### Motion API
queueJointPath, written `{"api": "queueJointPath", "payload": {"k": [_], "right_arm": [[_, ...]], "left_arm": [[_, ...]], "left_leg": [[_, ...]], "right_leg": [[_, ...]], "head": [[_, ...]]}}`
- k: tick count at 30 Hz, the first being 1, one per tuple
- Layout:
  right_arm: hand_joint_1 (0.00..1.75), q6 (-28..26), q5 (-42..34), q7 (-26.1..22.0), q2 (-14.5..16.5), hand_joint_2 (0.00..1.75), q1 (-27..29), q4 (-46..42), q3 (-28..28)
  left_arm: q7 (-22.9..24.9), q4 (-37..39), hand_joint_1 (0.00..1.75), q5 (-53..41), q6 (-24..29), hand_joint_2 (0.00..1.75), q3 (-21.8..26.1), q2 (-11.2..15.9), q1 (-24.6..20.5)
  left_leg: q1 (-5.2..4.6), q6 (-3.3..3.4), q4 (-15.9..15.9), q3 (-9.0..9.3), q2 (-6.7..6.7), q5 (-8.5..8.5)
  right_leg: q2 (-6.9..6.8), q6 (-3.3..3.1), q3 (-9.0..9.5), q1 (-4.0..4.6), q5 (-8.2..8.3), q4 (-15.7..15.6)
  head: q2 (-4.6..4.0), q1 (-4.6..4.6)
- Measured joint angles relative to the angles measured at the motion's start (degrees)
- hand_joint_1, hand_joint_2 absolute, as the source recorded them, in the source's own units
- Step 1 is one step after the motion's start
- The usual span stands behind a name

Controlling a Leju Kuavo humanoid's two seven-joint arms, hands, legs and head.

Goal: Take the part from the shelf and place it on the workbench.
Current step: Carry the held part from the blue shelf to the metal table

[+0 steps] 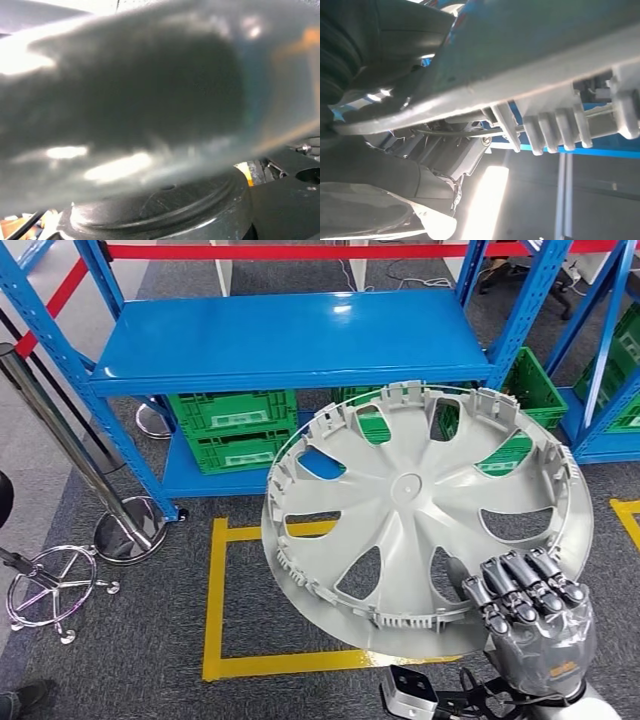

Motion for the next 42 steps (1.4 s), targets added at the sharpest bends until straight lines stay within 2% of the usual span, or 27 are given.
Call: {"api": "queueJointPath", "payload": {"k": [2, 4, 6, 7, 8, 9, 11, 13, 15, 17, 18, 21, 22, 23, 25, 26, 27, 28, 30, 32, 33, 34, 36, 37, 38, 40, 42], "right_arm": [[1.75, 0.01, 0.00, 0.09, 0.05, 1.75, 0.33, -0.02, -0.23], [1.75, 0.02, 0.00, 0.17, 0.14, 1.75, 0.54, -0.02, -0.41], [1.75, 0.02, 0.00, 0.35, 0.20, 1.75, 0.60, -0.03, -0.55], [1.75, 0.02, 0.00, 0.44, 0.22, 1.75, 0.61, -0.03, -0.60], [1.75, 0.02, 0.00, 0.51, 0.24, 1.75, 0.61, -0.03, -0.64], [1.75, 0.02, 0.00, 0.59, 0.26, 1.75, 0.61, -0.03, -0.67], [1.75, 0.01, 0.00, 0.79, 0.27, 1.75, 0.60, -0.04, -0.73], [1.75, 0.00, 0.00, 0.97, 0.27, 1.75, 0.59, -0.10, -0.79], [1.75, 0.00, 0.00, 1.09, 0.28, 1.75, 0.52, -0.20, -0.85], [1.75, 0.01, 0.00, 1.13, 0.28, 1.75, 0.46, -0.34, -0.90], [1.75, 0.01, 0.00, 1.13, 0.29, 1.75, 0.46, -0.41, -0.93], [1.75, 0.02, 0.00, 1.15, 0.29, 1.75, 0.40, -0.50, -1.05], [1.75, 0.02, 0.00, 1.15, 0.29, 1.75, 0.40, -0.51, -1.07], [1.75, 0.02, 0.00, 1.15, 0.28, 1.75, 0.40, -0.51, -1.07], [1.75, 0.02, 0.00, 1.17, 0.28, 1.75, 0.39, -0.51, -1.08], [1.75, 0.02, 0.00, 1.20, 0.28, 1.75, 0.37, -0.51, -1.09], [1.75, 0.02, 0.00, 1.23, 0.29, 1.75, 0.32, -0.51, -1.09], [1.75, 0.02, 0.00, 1.26, 0.29, 1.75, 0.26, -0.55, -1.09], [1.75, 0.01, 0.00, 1.29, 0.29, 1.75, 0.15, -0.63, -1.10], [1.75, 0.01, 0.00, 1.32, 0.29, 1.75, 0.09, -0.66, -1.11], [1.75, 0.01, 0.01, 1.34, 0.29, 1.75, 0.07, -0.65, -1.13], [1.75, 0.02, 0.01, 1.37, 0.29, 1.75, 0.06, -0.64, -1.14], [1.75, 0.02, 0.02, 1.43, 0.29, 1.75, 0.06, -0.64, -1.19], [1.75, 0.02, 0.02, 1.44, 0.29, 1.75, 0.05, -0.64, -1.21], [1.75, 0.02, 0.02, 1.45, 0.29, 1.75, 0.03, -0.64, -1.23], [1.75, 0.02, 0.02, 1.45, 0.29, 1.75, 0.02, -0.64, -1.25], [1.75, 0.02, 0.02, 1.45, 0.29, 1.75, 0.02, -0.64, -1.26]], "left_arm": [[0.00, 0.03, 0.00, 0.12, 0.13, 0.00, 0.01, 0.04, 0.11], [0.00, 0.05, 0.00, 0.33, 0.28, 0.00, 0.02, 0.04, 0.22], [0.00, 0.05, 0.00, 0.50, 0.36, 0.00, 0.02, 0.00, 0.26], [0.00, 0.05, 0.00, 0.51, 0.39, 0.00, 0.02, 0.00, 0.25], [0.00, 0.05, 0.00, 0.52, 0.40, 0.00, 0.02, 0.00, 0.23], [0.00, 0.05, 0.00, 0.53, 0.41, 0.00, 0.02, -0.01, 0.20], [0.00, 0.05, 0.00, 0.53, 0.47, 0.00, 0.02, 0.02, 0.09], [-0.01, 0.04, 0.00, 0.53, 0.57, 0.00, 0.02, 0.12, -0.11], [-0.02, 0.03, 0.00, 0.54, 0.62, 0.00, 0.02, 0.15, -0.25], [-0.02, 0.04, 0.00, 0.55, 0.63, 0.00, 0.01, 0.05, -0.24], [-0.02, 0.04, 0.00, 0.55, 0.65, 0.00, 0.01, 0.04, -0.24], [-0.02, 0.04, 0.00, 0.58, 0.70, 0.00, 0.02, -0.03, -0.27], [-0.02, 0.03, 0.00, 0.59, 0.69, 0.00, 0.02, -0.08, -0.26], [-0.02, 0.03, 0.00, 0.59, 0.69, 0.00, 0.02, -0.13, -0.26], [-0.02, 0.03, 0.00, 0.59, 0.69, 0.00, 0.02, -0.18, -0.28], [-0.02, 0.03, 0.00, 0.59, 0.69, 0.00, 0.02, -0.19, -0.30], [-0.02, 0.03, 0.00, 0.59, 0.69, 0.00, 0.02, -0.17, -0.32], [-0.03, 0.02, 0.00, 0.59, 0.68, 0.00, 0.02, -0.17, -0.34], [-0.05, 0.02, 0.00, 0.59, 0.62, 0.00, 0.02, -0.11, -0.35], [-0.06, 0.03, 0.00, 0.58, 0.58, 0.00, 0.01, 0.01, -0.16], [-0.05, 0.04, 0.00, 0.57, 0.58, 0.00, 0.01, 0.08, -0.02], [-0.02, 0.04, 0.00, 0.55, 0.58, 0.00, 0.00, 0.13, 0.14], [0.04, 0.05, 0.00, 0.50, 0.57, 0.00, -0.01, 0.15, 0.24], [0.07, 0.05, 0.00, 0.48, 0.56, 0.00, -0.02, 0.15, 0.22], [0.06, 0.05, 0.00, 0.46, 0.56, 0.00, -0.02, 0.15, 0.15], [0.04, 0.05, 0.00, 0.46, 0.57, 0.00, -0.03, 0.14, 0.04], [0.03, 0.05, 0.00, 0.46, 0.59, 0.00, -0.03, 0.20, -0.03]], "left_leg": [[0.08, -0.60, 0.35, -0.65, -0.14, -0.14], [0.22, -1.24, 3.77, -1.76, -0.29, -4.29], [0.36, -1.64, 10.88, -3.14, -0.31, -10.04], [0.37, -1.70, 14.19, -3.42, -0.31, -11.59], [0.37, -1.66, 16.19, -3.11, -0.31, -11.81], [0.34, -1.48, 16.39, -2.04, -0.31, -10.86], [0.11, -0.58, 11.13, 2.69, -0.35, -7.99], [-0.41, 0.56, 2.51, 8.55, -0.38, -7.85], [-0.94, 1.02, -2.00, 10.99, -0.42, -8.46], [-0.92, 1.19, -2.68, 10.21, -0.31, -7.13], [-0.75, 1.47, -2.94, 9.56, -0.17, -6.32], [-0.43, 1.95, -2.98, 6.68, 0.13, -3.81], [-0.42, 1.88, -2.83, 5.55, 0.19, -2.99], [-0.38, 1.78, -2.65, 4.35, 0.26, -2.15], [-0.20, 1.40, -2.09, 1.87, 0.41, -0.65], [-0.07, 1.11, -1.68, 0.75, 0.44, 0.01], [-0.05, 0.81, -1.19, -0.18, 0.42, 0.53], [-0.07, 0.49, -0.72, -0.92, 0.38, 1.05], [-0.17, -0.07, -0.30, -1.91, 0.30, 2.42], [0.01, -0.67, -0.38, -2.64, 0.19, 3.41], [0.12, -1.02, 0.12, -3.00, 0.12, 2.35], [0.21, -1.35, 1.59, -3.36, 0.04, -0.03], [0.33, -1.82, 7.81, -4.12, -0.02, -6.84], [0.35, -1.94, 11.73, -4.36, -0.02, -9.28], [0.36, -1.96, 14.90, -4.30, -0.02, -10.14], [0.35, -1.66, 16.04, -2.07, -0.06, -8.10], [0.18, -0.84, 9.59, 3.34, -0.21, -5.95]], "right_leg": [[-0.20, -0.80, -1.10, -0.13, 0.77, 0.05], [-0.50, -1.89, -2.45, -0.26, 1.89, 0.18], [-0.66, -2.56, -4.04, -0.06, 2.94, 0.72], [-0.72, -2.66, -5.05, 0.06, 3.46, 1.09], [-0.78, -2.73, -6.11, 0.19, 3.94, 1.50], [-0.81, -2.78, -7.18, 0.33, 4.42, 1.91], [-0.76, -2.78, -9.07, 0.59, 5.44, 2.54], [-0.75, -2.44, -10.17, 0.79, 6.55, 2.78], [-0.91, -1.79, -10.53, 0.60, 7.79, 2.54], [-0.86, -1.17, -10.85, 0.42, 8.35, 2.31], [-0.69, -0.86, -11.21, 0.40, 7.14, 2.94], [-0.32, 0.10, -13.21, 0.09, -1.62, 10.89], [-0.33, 0.38, -13.67, -0.04, -3.54, 14.54], [-0.33, 0.64, -13.53, -0.15, -3.68, 17.36], [-0.33, 1.04, -11.06, -0.40, -0.26, 18.06], [-0.33, 1.25, -8.38, -0.57, 1.42, 15.50], [-0.31, 1.45, -4.72, -0.70, 1.68, 11.20], [-0.24, 1.36, -1.07, -0.75, 0.71, 6.25], [-0.16, 0.67, 2.62, -0.58, -1.64, -0.12], [-0.30, -0.62, 1.37, -0.42, -1.35, -0.63], [-0.41, -1.20, 0.63, -0.42, -0.78, -0.51], [-0.52, -1.78, -0.15, -0.46, -0.07, -0.45], [-0.66, -2.41, -1.61, -0.37, 1.40, -0.29], [-0.73, -2.54, -2.45, -0.27, 2.16, -0.12], [-0.80, -2.57, -3.41, -0.17, 2.88, 0.18], [-0.87, -2.58, -5.73, 0.05, 4.12, 1.06], [-0.83, -2.52, -7.78, 0.28, 5.10, 1.92]], "head": [[0.00, -0.02], [-0.01, -0.28], [-0.01, -0.58], [0.00, -0.62], [0.00, -0.62], [0.00, -0.63], [0.00, -0.63], [0.00, -0.59], [0.00, -0.62], [0.00, -0.74], [-0.01, -0.75], [-0.01, -0.37], [0.00, -0.29], [0.00, -0.28], [0.00, -0.28], [0.00, -0.27], [0.00, -0.21], [0.00, -0.17], [0.01, -0.09], [0.01, -0.11], [-0.01, -0.16], [-0.01, -0.30], [-0.01, -0.67], [-0.01, -0.81], [-0.01, -0.89], [-0.01, -0.93], [0.00, -0.93]]}}
